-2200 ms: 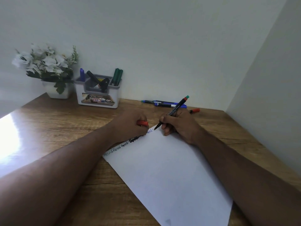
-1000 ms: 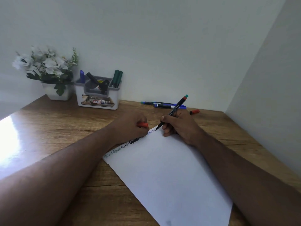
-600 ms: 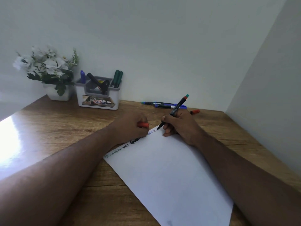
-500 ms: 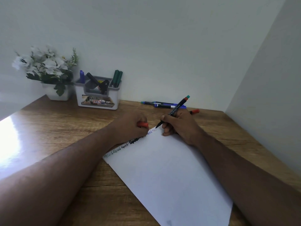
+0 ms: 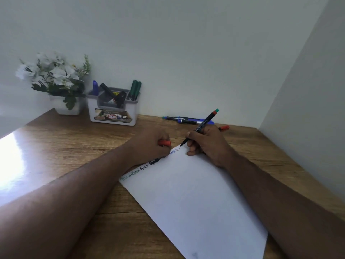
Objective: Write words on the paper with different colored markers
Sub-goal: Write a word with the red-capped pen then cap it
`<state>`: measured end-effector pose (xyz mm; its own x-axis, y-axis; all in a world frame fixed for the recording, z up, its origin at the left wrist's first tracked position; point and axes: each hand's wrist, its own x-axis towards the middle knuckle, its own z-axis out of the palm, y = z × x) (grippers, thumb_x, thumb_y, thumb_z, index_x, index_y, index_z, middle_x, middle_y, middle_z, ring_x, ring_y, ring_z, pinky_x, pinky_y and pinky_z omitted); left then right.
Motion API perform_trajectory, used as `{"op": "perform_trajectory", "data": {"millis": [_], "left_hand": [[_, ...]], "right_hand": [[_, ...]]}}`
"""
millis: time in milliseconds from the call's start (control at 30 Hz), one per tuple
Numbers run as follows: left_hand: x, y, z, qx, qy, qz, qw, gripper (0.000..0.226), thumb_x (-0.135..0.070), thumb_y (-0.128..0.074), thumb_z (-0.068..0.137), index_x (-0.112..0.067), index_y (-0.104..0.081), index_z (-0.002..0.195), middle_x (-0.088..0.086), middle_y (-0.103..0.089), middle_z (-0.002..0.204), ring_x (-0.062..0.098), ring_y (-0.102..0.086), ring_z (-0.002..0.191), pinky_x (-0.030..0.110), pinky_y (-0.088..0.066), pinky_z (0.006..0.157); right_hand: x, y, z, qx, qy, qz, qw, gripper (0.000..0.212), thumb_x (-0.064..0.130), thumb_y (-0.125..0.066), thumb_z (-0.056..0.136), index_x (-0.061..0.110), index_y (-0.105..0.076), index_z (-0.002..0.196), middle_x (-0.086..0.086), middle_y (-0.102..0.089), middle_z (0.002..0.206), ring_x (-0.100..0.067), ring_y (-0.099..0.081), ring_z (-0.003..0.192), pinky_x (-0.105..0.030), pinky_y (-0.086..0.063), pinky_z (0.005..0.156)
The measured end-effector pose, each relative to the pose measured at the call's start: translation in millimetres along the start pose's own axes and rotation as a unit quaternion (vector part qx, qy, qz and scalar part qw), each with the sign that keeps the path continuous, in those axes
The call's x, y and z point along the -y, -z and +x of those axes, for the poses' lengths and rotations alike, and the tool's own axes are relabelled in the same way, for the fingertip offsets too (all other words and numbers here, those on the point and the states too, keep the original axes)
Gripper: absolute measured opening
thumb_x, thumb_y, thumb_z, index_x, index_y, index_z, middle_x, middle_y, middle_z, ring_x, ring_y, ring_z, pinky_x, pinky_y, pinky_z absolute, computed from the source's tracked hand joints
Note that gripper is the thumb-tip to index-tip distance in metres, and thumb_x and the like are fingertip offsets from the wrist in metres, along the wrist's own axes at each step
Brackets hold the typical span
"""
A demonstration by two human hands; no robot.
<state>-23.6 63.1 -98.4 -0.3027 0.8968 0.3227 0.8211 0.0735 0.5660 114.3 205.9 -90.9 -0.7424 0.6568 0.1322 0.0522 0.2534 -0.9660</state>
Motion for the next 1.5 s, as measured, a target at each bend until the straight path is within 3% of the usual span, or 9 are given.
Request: {"op": "perform_trajectory", "data": {"millis": [267,467,700,967,1200,1367,1500], "left_hand": [[1,0,0,0.0,-0.001,-0.002,1.0,0.011,-0.01,-0.067,0.078,0.001,-0.065,0.075,0.012,-0.067,0.075,0.022,-0.062,0.068,0.035,-0.047,0.058],[2,1,0,-0.001,0.0,0.001,1.0,0.008,-0.011,-0.066,0.078,-0.004,-0.068,0.078,0.01,-0.069,0.076,0.022,-0.064,0.071,0.037,-0.05,0.063],[1,1,0,0.005,0.001,0.011,1.0,0.009,-0.014,-0.067,0.079,-0.004,-0.068,0.08,0.007,-0.069,0.079,0.02,-0.064,0.075,0.037,-0.051,0.066],[1,2,0,0.009,-0.004,0.019,1.0,0.009,-0.012,-0.066,0.078,-0.004,-0.068,0.078,0.009,-0.069,0.076,0.022,-0.064,0.073,0.04,-0.052,0.064],[-1,2,-2,0.008,-0.007,0.028,1.0,0.009,-0.013,-0.065,0.078,-0.004,-0.067,0.077,0.009,-0.067,0.074,0.021,-0.061,0.069,0.038,-0.048,0.061],[-4,1,-3,0.002,0.007,-0.022,1.0,0.02,-0.031,-0.06,0.089,-0.014,-0.067,0.082,-0.002,-0.065,0.073,0.009,-0.058,0.061,0.029,-0.046,0.059],[-1,0,-2,-0.037,0.027,-0.087,0.995,0.037,-0.045,-0.042,0.098,-0.017,-0.066,0.099,-0.003,-0.064,0.085,0.009,-0.058,0.08,0.034,-0.046,0.076]], "right_hand": [[1,-1,-1,-0.019,-0.004,-0.002,1.0,0.019,0.004,-0.059,0.091,0.0,-0.062,0.072,-0.015,-0.06,0.059,-0.014,-0.054,0.039,-0.036,-0.059,0.053],[3,-4,-7,0.02,0.03,-0.06,0.998,0.019,0.007,-0.061,0.09,0.006,-0.065,0.072,-0.005,-0.064,0.057,-0.013,-0.054,0.04,-0.024,-0.051,0.046],[-1,-2,-1,-0.055,0.011,-0.035,0.998,0.021,0.005,-0.058,0.09,-0.002,-0.062,0.071,-0.015,-0.06,0.061,-0.016,-0.056,0.04,-0.035,-0.058,0.052],[3,-5,-7,-0.027,0.044,-0.05,0.997,0.028,0.006,-0.058,0.092,0.001,-0.061,0.064,0.002,-0.06,0.044,-0.013,-0.056,0.038,-0.018,-0.046,0.043],[1,-4,-5,-0.023,0.043,-0.055,0.997,0.026,0.008,-0.06,0.091,0.002,-0.064,0.066,-0.004,-0.063,0.054,-0.016,-0.058,0.042,-0.023,-0.05,0.046],[3,-3,-6,-0.046,0.033,0.013,0.998,0.025,0.008,-0.059,0.091,-0.001,-0.065,0.069,-0.008,-0.062,0.053,-0.018,-0.054,0.04,-0.024,-0.049,0.044],[10,0,-4,-0.079,0.018,0.126,0.989,0.022,0.015,-0.055,0.091,0.007,-0.067,0.074,-0.008,-0.06,0.058,-0.015,-0.046,0.042,-0.022,-0.036,0.043]]}}
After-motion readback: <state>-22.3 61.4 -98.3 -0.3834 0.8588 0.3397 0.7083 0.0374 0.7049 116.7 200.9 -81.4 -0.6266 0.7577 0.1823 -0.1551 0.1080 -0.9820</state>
